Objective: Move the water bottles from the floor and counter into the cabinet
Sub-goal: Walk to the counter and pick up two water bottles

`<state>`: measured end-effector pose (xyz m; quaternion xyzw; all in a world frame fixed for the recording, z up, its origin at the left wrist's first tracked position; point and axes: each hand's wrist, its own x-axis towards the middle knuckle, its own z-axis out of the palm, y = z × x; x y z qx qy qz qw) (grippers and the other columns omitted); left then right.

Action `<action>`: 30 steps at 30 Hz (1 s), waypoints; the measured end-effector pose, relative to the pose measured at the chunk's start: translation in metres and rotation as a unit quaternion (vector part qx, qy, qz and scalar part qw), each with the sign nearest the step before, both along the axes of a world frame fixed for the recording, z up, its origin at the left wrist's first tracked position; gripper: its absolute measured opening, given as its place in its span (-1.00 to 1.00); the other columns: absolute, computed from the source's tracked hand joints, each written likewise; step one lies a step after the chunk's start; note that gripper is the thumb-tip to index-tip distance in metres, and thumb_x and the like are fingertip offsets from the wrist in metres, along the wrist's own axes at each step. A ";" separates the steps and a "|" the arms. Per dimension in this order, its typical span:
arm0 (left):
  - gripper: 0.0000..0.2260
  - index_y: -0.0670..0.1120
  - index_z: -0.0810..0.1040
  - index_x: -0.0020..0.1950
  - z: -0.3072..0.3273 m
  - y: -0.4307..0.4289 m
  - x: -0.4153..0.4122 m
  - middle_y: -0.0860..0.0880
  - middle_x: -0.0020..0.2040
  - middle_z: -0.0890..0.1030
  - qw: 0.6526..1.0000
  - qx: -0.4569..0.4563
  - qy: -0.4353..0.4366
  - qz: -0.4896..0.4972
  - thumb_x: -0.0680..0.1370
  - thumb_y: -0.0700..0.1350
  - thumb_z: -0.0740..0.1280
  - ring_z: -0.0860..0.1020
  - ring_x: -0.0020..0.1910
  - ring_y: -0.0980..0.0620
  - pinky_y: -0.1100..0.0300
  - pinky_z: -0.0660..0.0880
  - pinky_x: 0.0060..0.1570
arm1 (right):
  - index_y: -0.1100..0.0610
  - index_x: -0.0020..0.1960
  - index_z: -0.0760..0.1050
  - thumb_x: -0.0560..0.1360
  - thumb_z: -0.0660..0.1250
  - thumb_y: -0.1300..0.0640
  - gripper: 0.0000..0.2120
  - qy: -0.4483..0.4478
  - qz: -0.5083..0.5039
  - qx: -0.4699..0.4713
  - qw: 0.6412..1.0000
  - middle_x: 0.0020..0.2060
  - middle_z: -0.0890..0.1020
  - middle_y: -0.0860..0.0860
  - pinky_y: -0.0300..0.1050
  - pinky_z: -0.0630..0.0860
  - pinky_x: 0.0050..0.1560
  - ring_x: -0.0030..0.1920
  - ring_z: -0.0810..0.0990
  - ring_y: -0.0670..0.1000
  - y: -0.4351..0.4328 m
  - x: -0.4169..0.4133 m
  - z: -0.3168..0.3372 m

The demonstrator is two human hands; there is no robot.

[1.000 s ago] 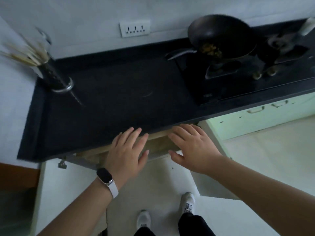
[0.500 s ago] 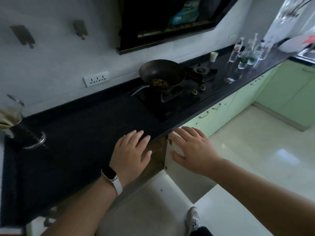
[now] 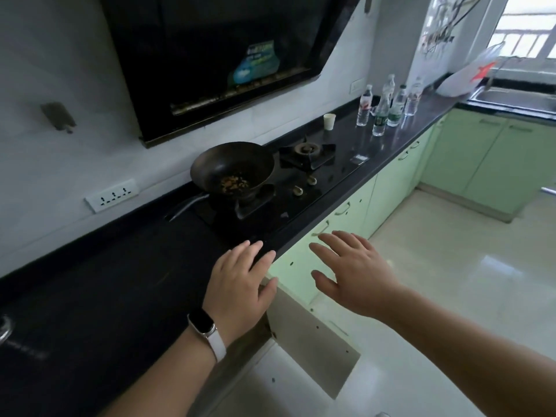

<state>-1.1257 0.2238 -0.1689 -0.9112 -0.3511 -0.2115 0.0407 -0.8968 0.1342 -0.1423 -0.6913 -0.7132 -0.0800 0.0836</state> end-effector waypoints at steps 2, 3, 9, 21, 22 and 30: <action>-0.59 -0.06 0.58 0.33 0.003 0.006 0.037 -0.12 0.32 0.58 1.000 0.007 0.008 -0.011 0.58 0.09 0.20 0.51 0.35 -0.17 -0.15 0.49 0.24 | 0.02 0.33 0.50 0.55 0.09 -0.20 -0.51 0.008 -0.007 0.007 1.000 0.28 0.58 0.03 0.15 0.45 0.28 0.29 0.54 0.17 0.004 0.035 -0.001; -0.60 -0.06 0.58 0.33 0.004 0.009 0.057 -0.12 0.31 0.59 1.000 0.011 0.012 -0.020 0.58 0.08 0.20 0.52 0.34 -0.18 -0.15 0.50 0.23 | 0.03 0.33 0.50 0.55 0.10 -0.20 -0.51 0.013 -0.011 0.011 1.000 0.27 0.58 0.04 0.15 0.45 0.28 0.28 0.54 0.17 0.005 0.054 -0.001; -0.58 -0.08 0.59 0.31 0.013 0.025 0.190 -0.14 0.30 0.60 0.998 0.022 0.023 -0.060 0.56 0.08 0.20 0.53 0.32 -0.20 -0.19 0.51 0.23 | 0.03 0.33 0.50 0.54 0.13 -0.20 -0.51 0.042 -0.052 0.032 0.997 0.24 0.58 0.03 0.12 0.44 0.29 0.27 0.52 0.17 0.000 0.170 0.000; -0.61 -0.09 0.61 0.26 0.011 0.028 0.412 -0.15 0.26 0.60 0.983 0.041 -0.005 -0.179 0.54 0.07 0.23 0.55 0.27 -0.22 -0.18 0.51 0.20 | 0.01 0.33 0.49 0.55 0.12 -0.21 -0.52 0.047 -0.178 0.017 0.983 0.27 0.57 0.02 0.07 0.40 0.31 0.30 0.51 0.15 -0.051 0.364 0.001; -0.61 -0.09 0.61 0.26 0.010 0.028 0.424 -0.15 0.26 0.60 0.981 0.041 -0.005 -0.191 0.54 0.07 0.23 0.55 0.27 -0.23 -0.18 0.51 0.20 | 0.01 0.32 0.50 0.54 0.12 -0.21 -0.52 0.049 -0.192 0.019 0.980 0.26 0.58 0.02 0.07 0.41 0.30 0.29 0.52 0.15 -0.056 0.372 0.001; -0.59 -0.09 0.61 0.27 0.000 0.039 0.507 -0.16 0.26 0.60 0.965 0.040 -0.020 -0.257 0.54 0.09 0.21 0.55 0.27 -0.22 -0.17 0.46 0.20 | 0.02 0.30 0.53 0.52 0.12 -0.22 -0.51 0.040 -0.275 0.016 0.961 0.24 0.60 0.04 0.09 0.44 0.28 0.27 0.53 0.16 -0.077 0.426 0.001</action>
